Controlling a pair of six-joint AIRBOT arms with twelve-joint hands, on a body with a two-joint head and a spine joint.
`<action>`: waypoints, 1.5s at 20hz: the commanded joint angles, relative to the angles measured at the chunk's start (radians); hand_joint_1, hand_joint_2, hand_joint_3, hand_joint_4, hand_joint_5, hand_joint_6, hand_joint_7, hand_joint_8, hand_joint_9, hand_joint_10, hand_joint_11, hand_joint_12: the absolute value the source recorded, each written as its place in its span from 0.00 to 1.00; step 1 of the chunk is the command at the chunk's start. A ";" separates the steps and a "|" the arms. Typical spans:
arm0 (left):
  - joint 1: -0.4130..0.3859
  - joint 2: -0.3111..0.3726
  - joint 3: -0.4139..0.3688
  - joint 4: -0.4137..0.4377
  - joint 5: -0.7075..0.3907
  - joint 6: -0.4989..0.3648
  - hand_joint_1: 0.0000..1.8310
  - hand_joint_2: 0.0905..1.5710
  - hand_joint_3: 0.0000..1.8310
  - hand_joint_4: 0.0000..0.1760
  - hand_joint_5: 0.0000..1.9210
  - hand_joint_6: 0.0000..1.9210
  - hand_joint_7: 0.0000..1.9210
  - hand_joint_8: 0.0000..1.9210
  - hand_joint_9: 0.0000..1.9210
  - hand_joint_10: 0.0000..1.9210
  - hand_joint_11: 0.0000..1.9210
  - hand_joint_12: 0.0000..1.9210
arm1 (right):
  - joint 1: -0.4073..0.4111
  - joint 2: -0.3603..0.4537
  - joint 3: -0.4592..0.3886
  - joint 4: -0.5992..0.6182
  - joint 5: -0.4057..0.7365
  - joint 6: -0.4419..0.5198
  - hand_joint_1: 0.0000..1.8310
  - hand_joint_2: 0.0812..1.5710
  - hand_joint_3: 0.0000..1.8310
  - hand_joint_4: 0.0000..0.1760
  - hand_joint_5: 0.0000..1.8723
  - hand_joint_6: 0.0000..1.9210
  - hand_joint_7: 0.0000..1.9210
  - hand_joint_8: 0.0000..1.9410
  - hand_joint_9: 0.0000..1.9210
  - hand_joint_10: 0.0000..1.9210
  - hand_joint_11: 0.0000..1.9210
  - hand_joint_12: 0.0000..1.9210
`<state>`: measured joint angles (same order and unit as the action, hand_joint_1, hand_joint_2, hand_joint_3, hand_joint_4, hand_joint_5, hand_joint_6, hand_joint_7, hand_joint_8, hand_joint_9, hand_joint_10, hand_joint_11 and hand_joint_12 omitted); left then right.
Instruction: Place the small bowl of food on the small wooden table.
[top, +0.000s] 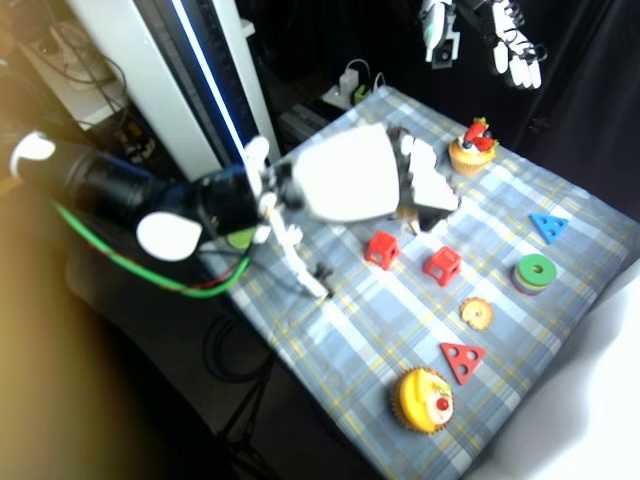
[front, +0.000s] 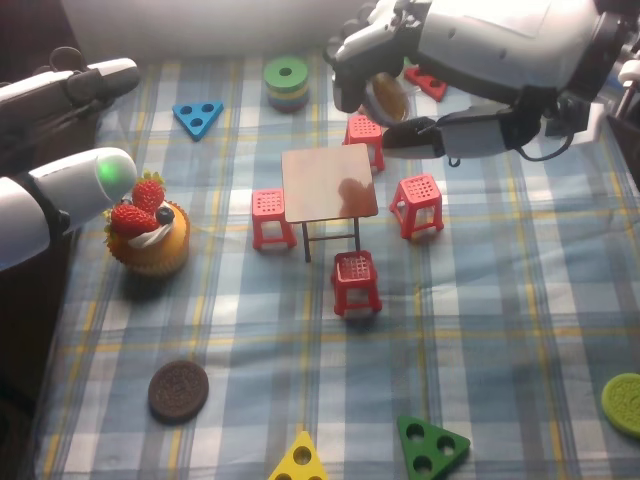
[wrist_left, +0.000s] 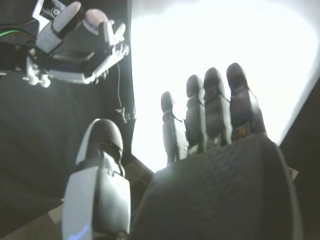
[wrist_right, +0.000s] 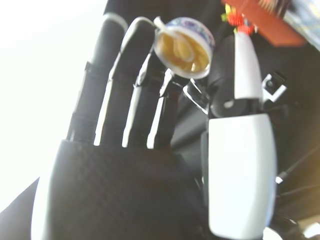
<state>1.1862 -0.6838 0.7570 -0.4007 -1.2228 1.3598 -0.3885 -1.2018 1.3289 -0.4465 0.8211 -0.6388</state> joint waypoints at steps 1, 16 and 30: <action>-0.013 -0.005 0.006 0.008 -0.118 -0.010 0.18 0.72 0.00 0.83 0.21 0.00 0.18 0.00 0.12 0.00 0.00 0.14 | 0.022 -0.001 -0.003 0.029 0.104 0.004 0.67 0.69 0.00 0.06 0.49 0.59 0.55 0.45 0.47 0.56 0.39 0.73; -0.025 -0.013 0.013 0.008 -0.102 -0.012 0.22 0.73 0.00 0.87 0.19 0.00 0.12 0.00 0.06 0.00 0.01 0.00 | 0.032 -0.053 -0.006 -0.034 0.104 0.072 0.66 0.70 0.00 0.16 0.49 0.60 0.51 0.51 0.45 0.67 0.41 0.81; -0.030 -0.014 0.014 0.008 -0.102 -0.014 0.22 0.73 0.00 0.77 0.19 0.00 0.12 0.00 0.08 0.00 0.03 0.02 | 0.032 -0.054 -0.010 -0.045 0.090 0.072 0.62 0.69 0.00 0.00 0.51 0.51 0.50 0.29 0.53 0.20 0.36 0.61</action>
<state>1.1656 -0.6952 0.7647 -0.4011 -1.2022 1.3567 -0.3767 -1.2575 1.3228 -0.5270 0.8059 -0.5716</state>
